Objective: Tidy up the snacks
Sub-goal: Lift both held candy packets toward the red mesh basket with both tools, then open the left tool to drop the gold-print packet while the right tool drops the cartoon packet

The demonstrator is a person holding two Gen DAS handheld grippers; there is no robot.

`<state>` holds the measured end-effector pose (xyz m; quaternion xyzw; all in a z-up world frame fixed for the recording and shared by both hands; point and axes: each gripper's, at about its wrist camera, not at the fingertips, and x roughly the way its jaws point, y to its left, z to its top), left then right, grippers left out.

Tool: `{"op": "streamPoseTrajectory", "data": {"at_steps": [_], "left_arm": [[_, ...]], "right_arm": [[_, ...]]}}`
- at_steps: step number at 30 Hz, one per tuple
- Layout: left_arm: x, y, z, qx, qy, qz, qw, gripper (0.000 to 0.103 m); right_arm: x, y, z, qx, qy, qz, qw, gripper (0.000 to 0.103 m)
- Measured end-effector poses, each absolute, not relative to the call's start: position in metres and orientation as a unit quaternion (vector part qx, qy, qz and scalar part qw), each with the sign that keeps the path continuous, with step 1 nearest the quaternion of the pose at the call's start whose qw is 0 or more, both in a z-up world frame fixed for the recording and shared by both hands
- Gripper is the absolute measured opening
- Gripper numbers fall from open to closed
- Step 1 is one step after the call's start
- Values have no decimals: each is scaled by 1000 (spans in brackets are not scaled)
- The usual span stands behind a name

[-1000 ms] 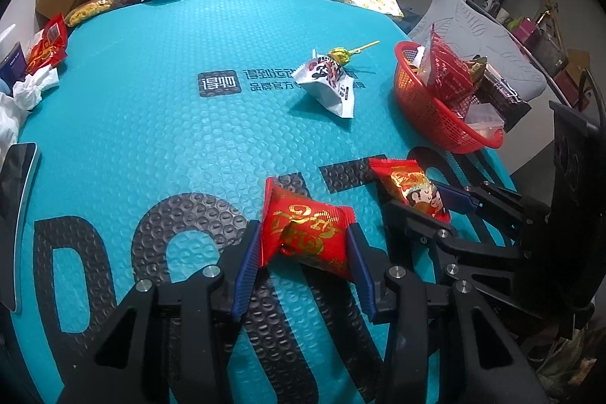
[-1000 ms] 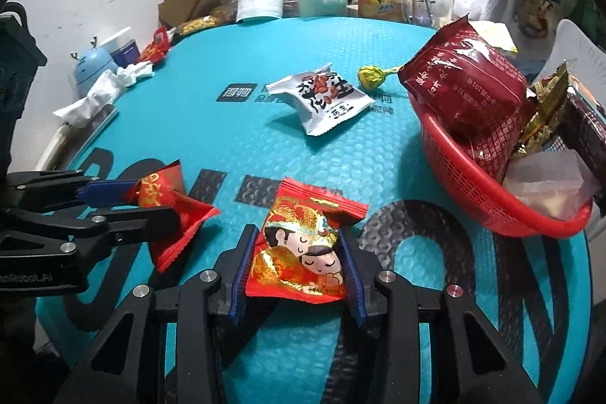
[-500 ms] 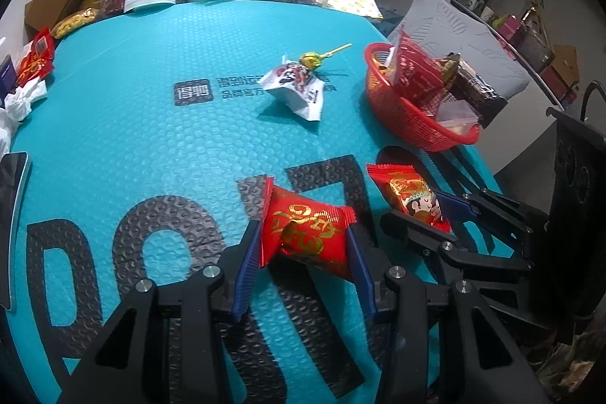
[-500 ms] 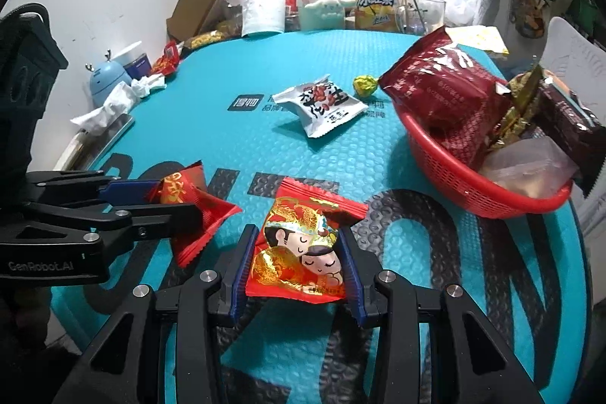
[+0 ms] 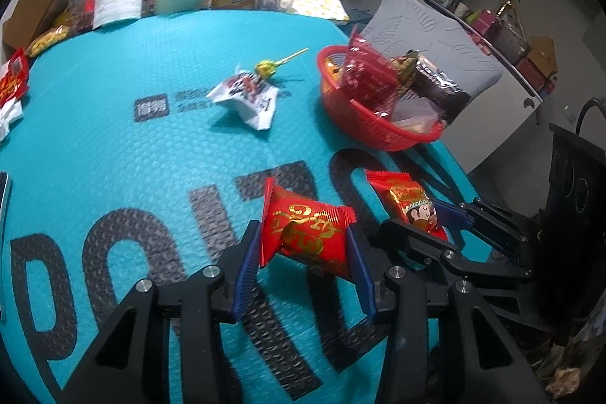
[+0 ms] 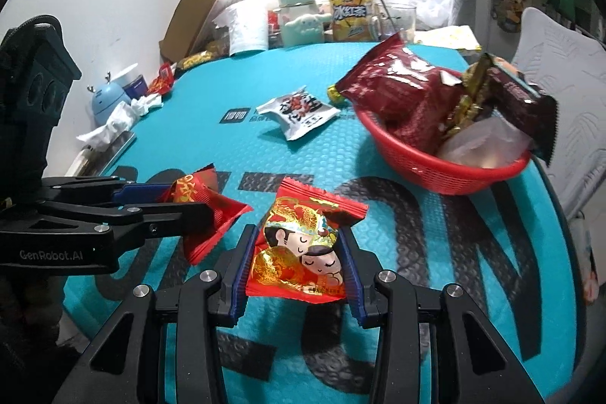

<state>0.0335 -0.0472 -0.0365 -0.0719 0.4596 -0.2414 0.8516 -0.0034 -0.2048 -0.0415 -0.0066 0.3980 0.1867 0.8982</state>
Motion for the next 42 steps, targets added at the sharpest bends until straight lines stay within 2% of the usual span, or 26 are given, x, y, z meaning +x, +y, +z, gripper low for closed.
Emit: {"op": "streamPoseTrajectory", "data": {"at_steps": [28, 42], "left_arm": [[82, -139, 26, -10, 390, -321, 863, 43], [115, -195, 23, 44, 388, -311, 866, 44]], "right_arm": [[8, -279, 21, 8, 319, 109, 941, 41], [28, -322, 32, -1, 307, 68, 949, 41]]}}
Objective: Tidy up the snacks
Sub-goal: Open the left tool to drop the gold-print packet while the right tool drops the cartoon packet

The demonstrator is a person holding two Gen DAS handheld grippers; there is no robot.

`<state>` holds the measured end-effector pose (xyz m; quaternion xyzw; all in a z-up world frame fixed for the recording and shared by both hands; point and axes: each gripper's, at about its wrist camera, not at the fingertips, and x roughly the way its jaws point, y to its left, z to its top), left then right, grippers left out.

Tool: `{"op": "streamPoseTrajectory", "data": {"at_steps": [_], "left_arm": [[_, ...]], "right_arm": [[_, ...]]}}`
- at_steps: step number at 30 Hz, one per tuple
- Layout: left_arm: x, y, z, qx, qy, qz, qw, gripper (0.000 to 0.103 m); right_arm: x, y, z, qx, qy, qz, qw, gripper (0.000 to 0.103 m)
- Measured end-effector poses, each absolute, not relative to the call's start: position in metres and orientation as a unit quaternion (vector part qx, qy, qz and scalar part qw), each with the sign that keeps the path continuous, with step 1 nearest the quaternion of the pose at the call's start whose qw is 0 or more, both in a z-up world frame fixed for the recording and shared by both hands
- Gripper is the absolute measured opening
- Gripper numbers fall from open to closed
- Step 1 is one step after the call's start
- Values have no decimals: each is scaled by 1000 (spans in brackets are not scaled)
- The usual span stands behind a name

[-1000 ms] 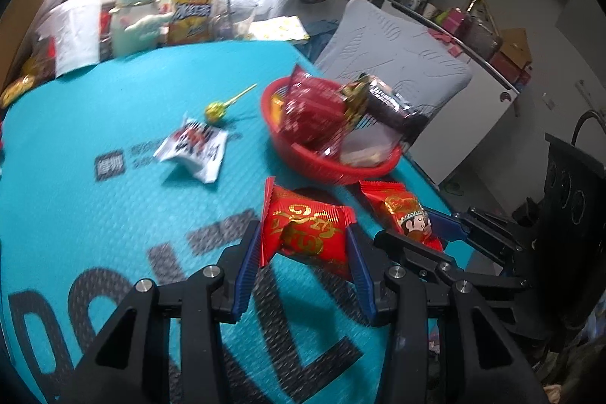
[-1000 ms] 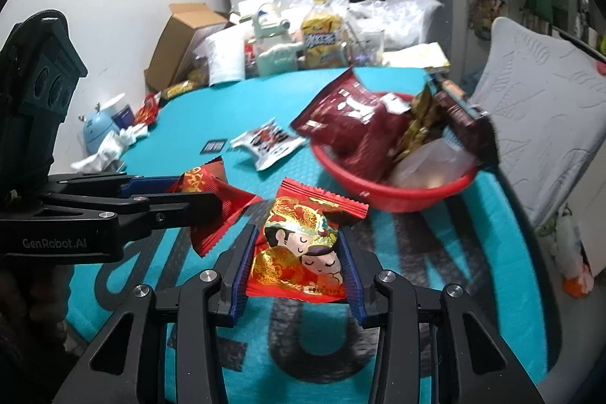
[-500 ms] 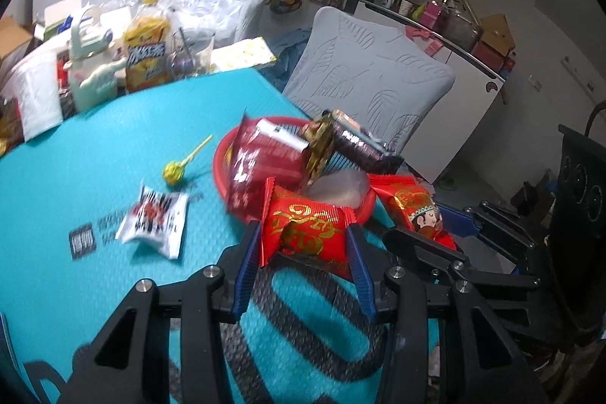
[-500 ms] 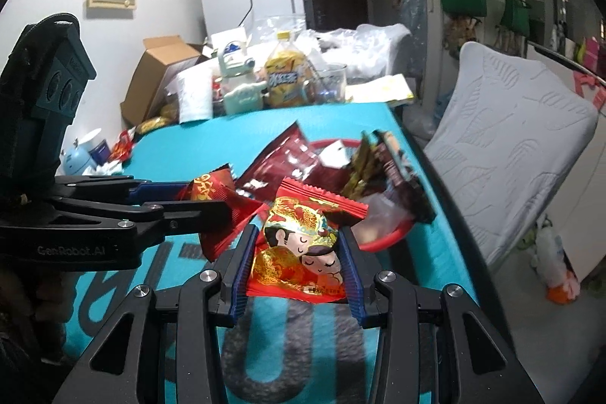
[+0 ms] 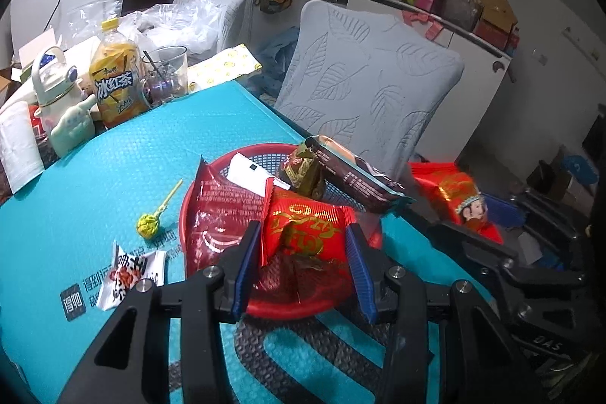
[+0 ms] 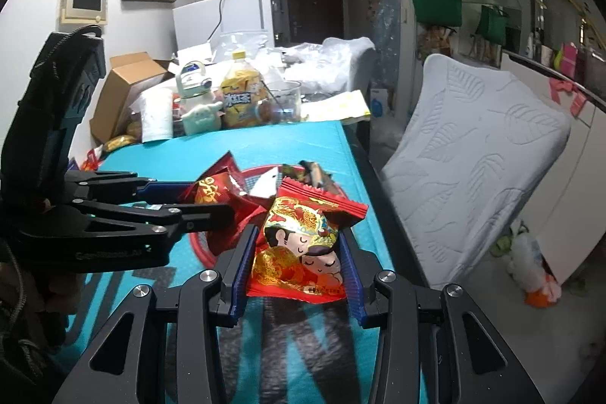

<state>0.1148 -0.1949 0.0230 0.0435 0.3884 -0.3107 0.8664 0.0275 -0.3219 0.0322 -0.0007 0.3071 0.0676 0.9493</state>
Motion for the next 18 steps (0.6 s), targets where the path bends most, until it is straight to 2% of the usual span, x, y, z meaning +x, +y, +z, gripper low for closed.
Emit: {"op": "streamPoseTrajectory", "data": {"at_steps": [7, 10, 11, 18], "left_arm": [[125, -203, 18, 59, 397, -296, 867, 47], [128, -202, 16, 58, 405, -288, 866, 63], [128, -201, 16, 57, 405, -288, 866, 65], [127, -184, 22, 47, 401, -276, 872, 65]], "right_arm": [[37, -330, 30, 9, 311, 71, 948, 41], [40, -331, 30, 10, 310, 75, 948, 41], [41, -332, 30, 9, 309, 76, 948, 41], [48, -322, 31, -2, 304, 92, 948, 41]]}}
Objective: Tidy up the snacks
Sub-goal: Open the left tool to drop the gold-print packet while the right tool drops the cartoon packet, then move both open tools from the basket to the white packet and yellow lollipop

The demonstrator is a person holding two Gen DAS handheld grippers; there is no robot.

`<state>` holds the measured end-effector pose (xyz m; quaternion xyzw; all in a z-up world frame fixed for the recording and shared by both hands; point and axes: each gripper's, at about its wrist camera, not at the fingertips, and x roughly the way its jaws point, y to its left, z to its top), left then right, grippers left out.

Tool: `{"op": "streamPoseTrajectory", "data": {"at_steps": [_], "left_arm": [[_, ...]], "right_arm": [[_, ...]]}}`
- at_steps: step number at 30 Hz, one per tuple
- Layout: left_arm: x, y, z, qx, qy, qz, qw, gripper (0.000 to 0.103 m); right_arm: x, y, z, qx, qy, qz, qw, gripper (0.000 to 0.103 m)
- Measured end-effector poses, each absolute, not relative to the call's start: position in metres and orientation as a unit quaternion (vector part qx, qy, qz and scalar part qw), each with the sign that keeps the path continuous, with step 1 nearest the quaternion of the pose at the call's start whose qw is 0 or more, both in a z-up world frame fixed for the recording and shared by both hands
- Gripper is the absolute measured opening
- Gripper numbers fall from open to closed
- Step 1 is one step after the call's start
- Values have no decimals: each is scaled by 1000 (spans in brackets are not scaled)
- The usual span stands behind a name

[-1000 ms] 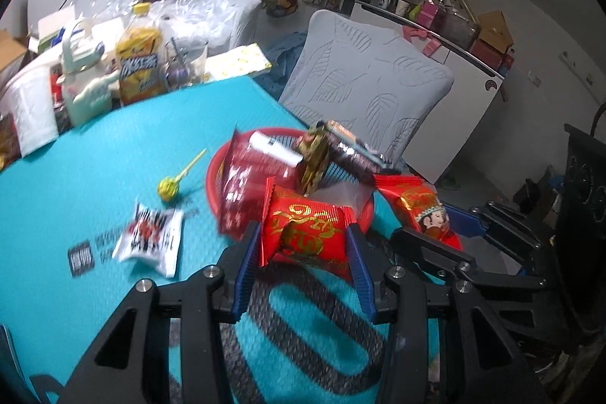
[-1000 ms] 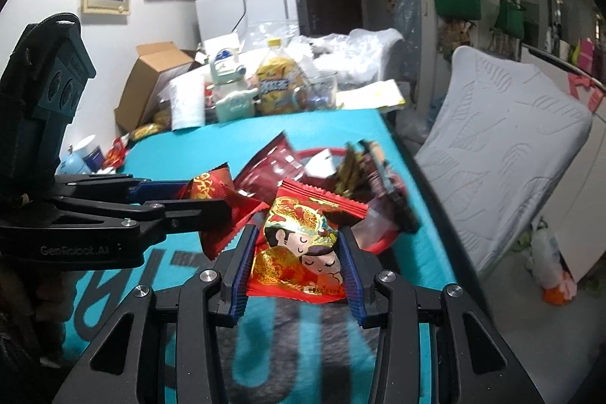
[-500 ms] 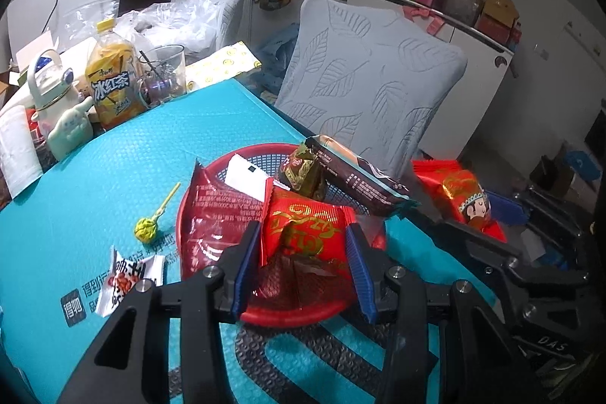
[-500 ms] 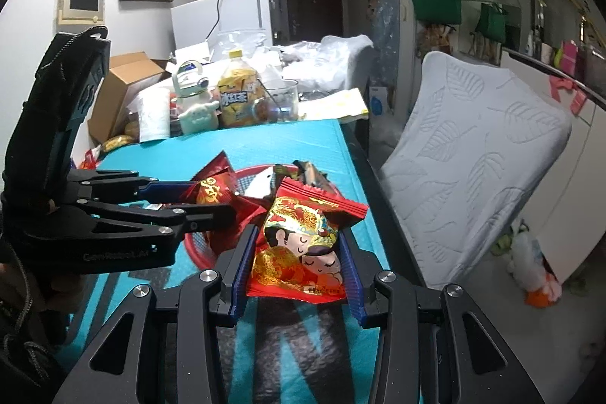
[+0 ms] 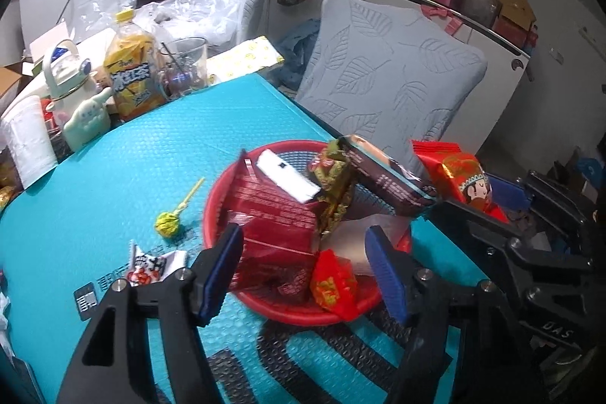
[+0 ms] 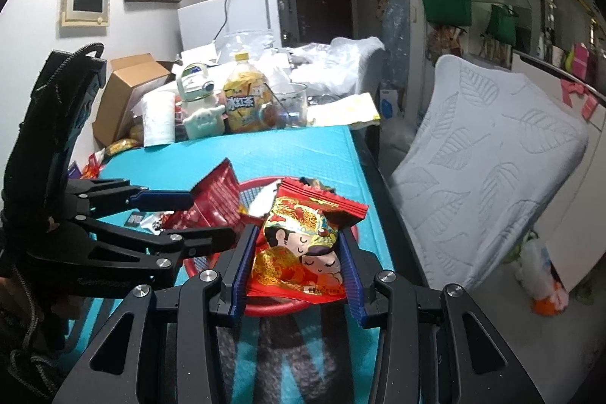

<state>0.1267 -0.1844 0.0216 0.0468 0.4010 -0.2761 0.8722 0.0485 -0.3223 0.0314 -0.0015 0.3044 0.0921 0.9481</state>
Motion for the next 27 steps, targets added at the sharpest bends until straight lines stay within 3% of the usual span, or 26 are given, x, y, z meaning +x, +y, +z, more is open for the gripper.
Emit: {"op": "streamPoseTrajectory", "data": {"at_steps": [27], "left_arm": [[137, -147, 19, 33, 406, -230, 884, 65]], "right_arm": [[89, -287, 10, -41, 340, 121, 932, 42]]}}
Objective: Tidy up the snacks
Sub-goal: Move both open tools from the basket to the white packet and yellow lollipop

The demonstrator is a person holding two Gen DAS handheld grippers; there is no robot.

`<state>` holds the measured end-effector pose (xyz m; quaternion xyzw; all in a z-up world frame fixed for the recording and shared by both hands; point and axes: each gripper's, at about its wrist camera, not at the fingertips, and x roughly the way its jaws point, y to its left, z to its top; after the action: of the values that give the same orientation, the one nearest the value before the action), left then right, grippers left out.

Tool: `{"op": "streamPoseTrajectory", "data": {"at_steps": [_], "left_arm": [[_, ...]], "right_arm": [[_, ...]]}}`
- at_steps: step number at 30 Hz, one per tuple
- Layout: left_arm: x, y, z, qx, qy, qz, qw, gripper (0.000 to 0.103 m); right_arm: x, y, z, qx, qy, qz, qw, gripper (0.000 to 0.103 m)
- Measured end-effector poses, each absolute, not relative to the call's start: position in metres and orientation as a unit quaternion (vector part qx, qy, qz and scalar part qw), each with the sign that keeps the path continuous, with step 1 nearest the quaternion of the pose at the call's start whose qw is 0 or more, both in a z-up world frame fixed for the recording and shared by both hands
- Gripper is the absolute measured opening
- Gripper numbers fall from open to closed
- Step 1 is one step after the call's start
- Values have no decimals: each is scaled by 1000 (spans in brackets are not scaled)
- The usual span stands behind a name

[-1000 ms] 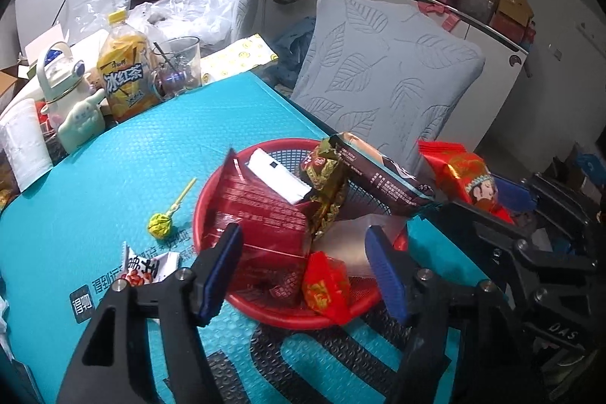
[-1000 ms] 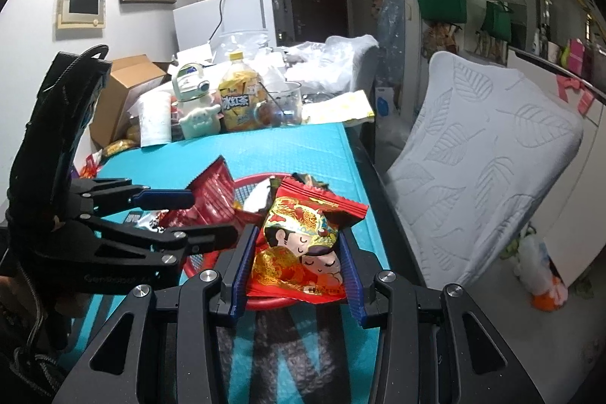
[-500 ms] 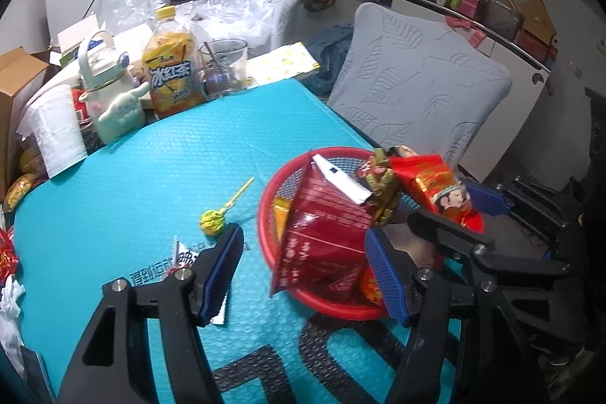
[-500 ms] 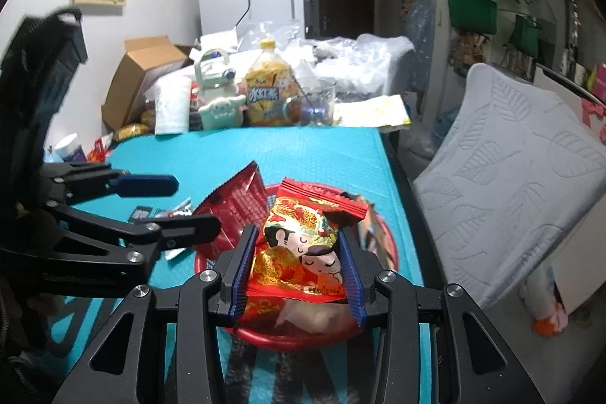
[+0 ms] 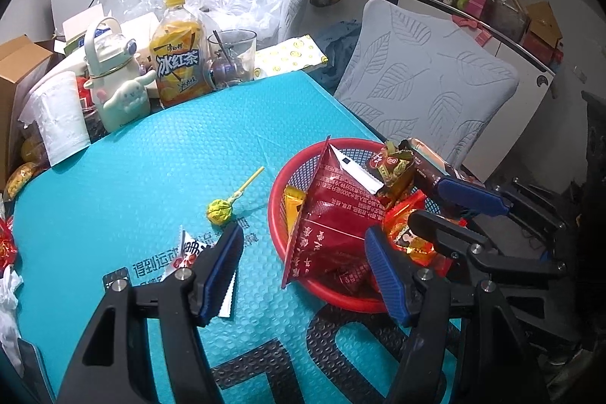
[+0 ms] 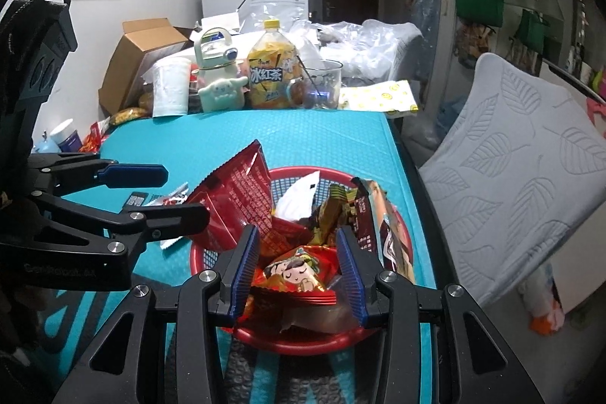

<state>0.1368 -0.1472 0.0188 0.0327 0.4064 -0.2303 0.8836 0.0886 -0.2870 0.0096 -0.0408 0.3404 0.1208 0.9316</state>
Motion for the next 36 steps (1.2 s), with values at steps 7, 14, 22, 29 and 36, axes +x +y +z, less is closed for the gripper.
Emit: {"op": "streamPoseTrajectory", "data": {"at_steps": [7, 14, 22, 29, 36], "left_arm": [[127, -141, 30, 33, 393, -223, 892, 65], [109, -127, 44, 33, 371, -213, 903, 65], [88, -103, 56, 29, 352, -194, 915, 65], [73, -77, 58, 26, 346, -171, 922, 65], [69, -48, 51, 15, 354, -144, 924, 65]], "right_arm": [[84, -286, 16, -35, 338, 121, 933, 42], [72, -275, 30, -42, 319, 131, 938, 42], [56, -252, 41, -50, 301, 159, 939, 42], [49, -228, 42, -55, 297, 189, 934, 42], [52, -199, 34, -59, 305, 222, 924, 43]]}}
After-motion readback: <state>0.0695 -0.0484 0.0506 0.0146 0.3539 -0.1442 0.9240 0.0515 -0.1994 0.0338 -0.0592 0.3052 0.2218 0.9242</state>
